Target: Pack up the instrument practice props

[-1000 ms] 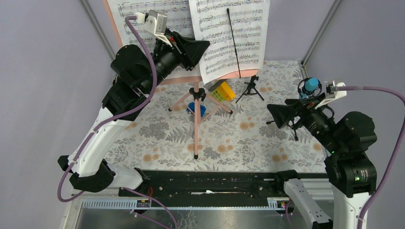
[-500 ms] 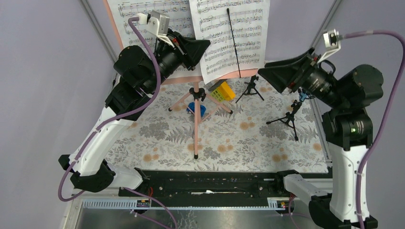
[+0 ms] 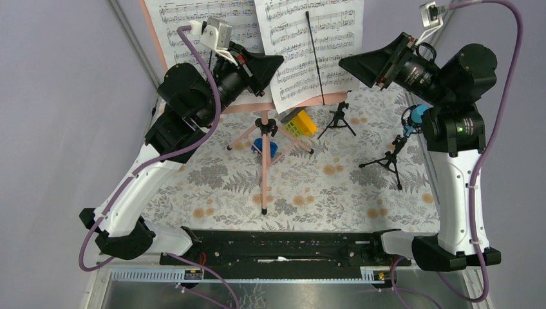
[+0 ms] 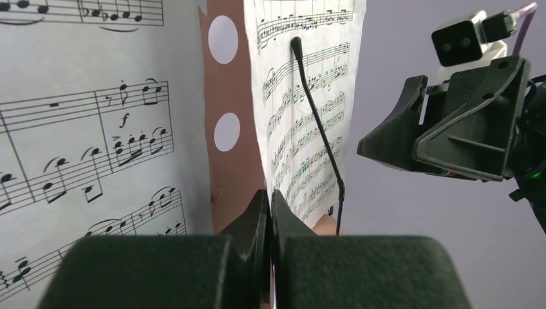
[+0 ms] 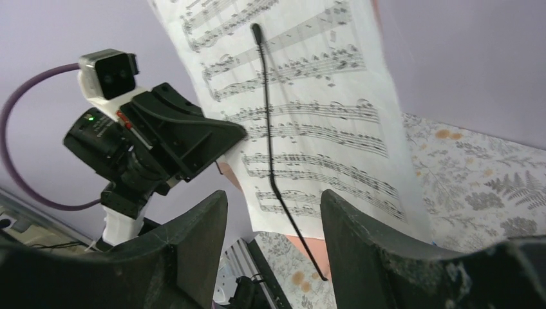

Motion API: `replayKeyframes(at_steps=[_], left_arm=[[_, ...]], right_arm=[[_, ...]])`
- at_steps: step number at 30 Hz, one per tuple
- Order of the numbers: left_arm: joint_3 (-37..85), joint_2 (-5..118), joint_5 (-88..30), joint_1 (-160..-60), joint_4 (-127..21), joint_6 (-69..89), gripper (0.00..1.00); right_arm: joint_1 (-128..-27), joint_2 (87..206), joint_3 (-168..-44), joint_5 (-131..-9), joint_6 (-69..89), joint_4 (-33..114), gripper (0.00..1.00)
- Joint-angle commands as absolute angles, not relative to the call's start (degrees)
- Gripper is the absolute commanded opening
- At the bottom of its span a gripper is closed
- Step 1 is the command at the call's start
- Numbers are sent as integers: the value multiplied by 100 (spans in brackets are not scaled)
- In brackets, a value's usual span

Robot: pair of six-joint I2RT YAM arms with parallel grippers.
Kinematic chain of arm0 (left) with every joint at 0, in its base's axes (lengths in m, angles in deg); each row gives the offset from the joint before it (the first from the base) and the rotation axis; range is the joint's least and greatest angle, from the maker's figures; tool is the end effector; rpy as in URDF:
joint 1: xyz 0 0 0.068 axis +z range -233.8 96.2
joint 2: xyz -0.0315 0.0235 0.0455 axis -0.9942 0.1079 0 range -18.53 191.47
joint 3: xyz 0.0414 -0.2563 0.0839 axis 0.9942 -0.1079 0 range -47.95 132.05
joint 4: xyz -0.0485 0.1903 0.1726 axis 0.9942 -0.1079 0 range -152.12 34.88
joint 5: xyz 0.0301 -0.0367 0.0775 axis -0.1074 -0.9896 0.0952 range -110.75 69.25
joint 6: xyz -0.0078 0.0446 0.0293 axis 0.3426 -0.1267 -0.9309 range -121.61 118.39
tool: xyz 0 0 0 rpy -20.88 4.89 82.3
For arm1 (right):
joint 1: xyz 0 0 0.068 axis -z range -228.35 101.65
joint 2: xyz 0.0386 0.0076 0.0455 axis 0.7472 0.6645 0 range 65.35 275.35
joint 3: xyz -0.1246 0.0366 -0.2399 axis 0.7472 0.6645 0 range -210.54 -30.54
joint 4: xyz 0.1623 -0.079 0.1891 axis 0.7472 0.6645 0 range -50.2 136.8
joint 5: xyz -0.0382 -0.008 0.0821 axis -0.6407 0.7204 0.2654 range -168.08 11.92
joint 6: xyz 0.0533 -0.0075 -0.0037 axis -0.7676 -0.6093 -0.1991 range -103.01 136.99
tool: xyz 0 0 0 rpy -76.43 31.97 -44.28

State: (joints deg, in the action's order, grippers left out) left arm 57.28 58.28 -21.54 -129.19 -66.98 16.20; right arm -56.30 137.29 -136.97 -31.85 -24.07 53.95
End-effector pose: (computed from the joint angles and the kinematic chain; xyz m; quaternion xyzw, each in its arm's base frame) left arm 0.1763 -0.1796 0.5711 0.1479 0.5793 -0.4235 0.6806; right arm 0.1931 0.0530 0.5869 -0.1592 0.5954 0.5171 0.5939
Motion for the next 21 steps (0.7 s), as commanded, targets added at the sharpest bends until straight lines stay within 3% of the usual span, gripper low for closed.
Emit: replayKeyframes(at_steps=[1, 7, 21], left_arm=[[5682, 5653, -2093, -12942, -6364, 1598, 0], [5675, 5661, -2092, -12943, -6360, 1593, 0], [5505, 5615, -2099, -12942, -6242, 1662, 0]], right_arm=[[-5960, 13880, -14223, -2958, -2487, 5038, 61], [-6586, 14326, -14855, -3243, -2004, 5622, 59], [-6821, 14673, -15129, -3781, -1619, 5921, 54]])
